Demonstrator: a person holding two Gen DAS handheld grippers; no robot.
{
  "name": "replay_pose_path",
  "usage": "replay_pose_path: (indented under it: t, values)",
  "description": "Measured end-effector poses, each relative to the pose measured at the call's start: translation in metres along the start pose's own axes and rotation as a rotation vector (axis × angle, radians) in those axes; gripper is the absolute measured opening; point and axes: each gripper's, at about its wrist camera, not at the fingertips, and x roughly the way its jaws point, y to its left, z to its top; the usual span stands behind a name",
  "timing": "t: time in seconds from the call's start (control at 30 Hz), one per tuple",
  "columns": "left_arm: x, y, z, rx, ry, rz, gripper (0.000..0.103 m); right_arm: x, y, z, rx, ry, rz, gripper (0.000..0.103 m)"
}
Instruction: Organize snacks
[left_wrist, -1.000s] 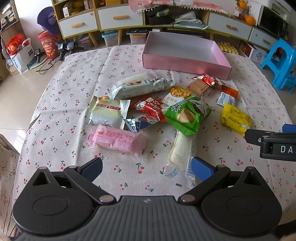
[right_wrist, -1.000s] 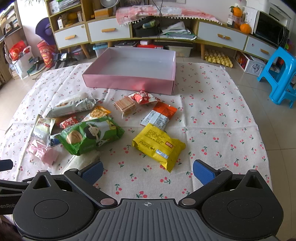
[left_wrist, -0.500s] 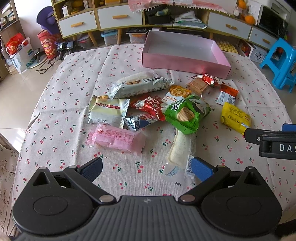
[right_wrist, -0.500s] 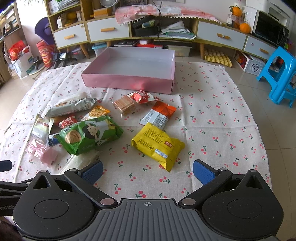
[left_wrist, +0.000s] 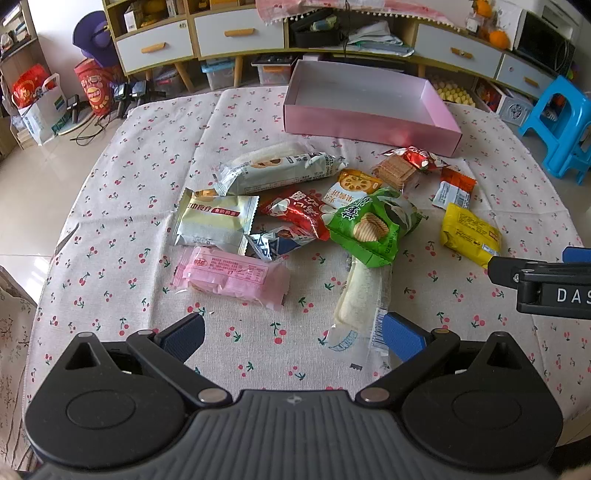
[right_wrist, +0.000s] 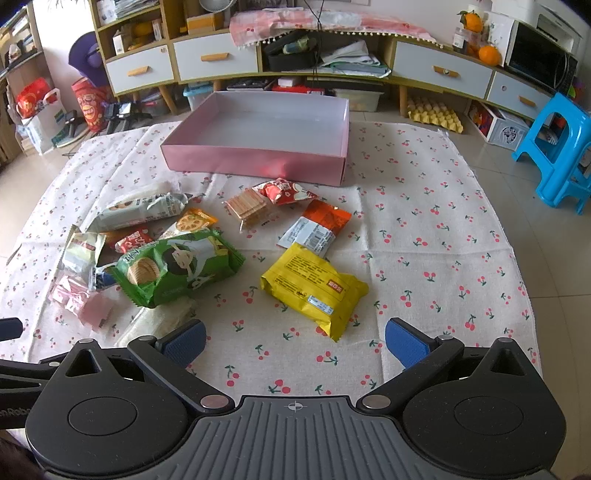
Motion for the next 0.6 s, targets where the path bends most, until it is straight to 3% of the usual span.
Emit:
replay_pose_path:
  t: [0.4,0.6]
  values:
    - [0.001,0.006,0.004,-0.005,0.009,-0.011,0.102,0.003,0.002,0.002,-0.006,0.011,-0.017,0.103]
    - [-0.007,0.013,0.01,-0.03,-0.049,-0.008,0.102,0.003,-0.003,0.007,0.02,0.024,0.02,0.103]
